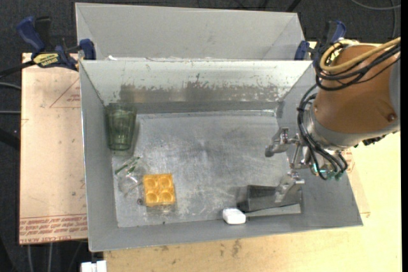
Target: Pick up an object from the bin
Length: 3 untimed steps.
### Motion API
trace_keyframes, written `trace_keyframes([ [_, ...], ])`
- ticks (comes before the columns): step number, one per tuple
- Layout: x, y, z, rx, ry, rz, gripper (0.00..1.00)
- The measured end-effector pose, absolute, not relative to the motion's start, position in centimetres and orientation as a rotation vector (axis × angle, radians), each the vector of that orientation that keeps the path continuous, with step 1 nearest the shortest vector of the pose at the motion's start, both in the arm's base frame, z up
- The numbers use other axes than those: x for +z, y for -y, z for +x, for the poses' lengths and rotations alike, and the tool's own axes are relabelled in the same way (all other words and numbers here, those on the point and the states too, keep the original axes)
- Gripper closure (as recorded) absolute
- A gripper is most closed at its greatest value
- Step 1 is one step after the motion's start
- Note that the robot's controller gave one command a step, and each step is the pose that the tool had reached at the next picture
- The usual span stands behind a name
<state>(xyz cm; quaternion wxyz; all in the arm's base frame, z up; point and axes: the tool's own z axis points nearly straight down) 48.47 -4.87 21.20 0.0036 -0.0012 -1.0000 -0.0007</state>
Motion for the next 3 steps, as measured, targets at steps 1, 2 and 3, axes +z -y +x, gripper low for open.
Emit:
trace_keyframes([
  [1,21.5,4.9,48.6,-0.001,3.142,-0.001,0.0],
  [2,16.1,4.2,49.0,0.0,3.146,0.098,0.0],
  [3,7.5,2.3,49.5,0.001,3.144,-0.083,1.0],
])
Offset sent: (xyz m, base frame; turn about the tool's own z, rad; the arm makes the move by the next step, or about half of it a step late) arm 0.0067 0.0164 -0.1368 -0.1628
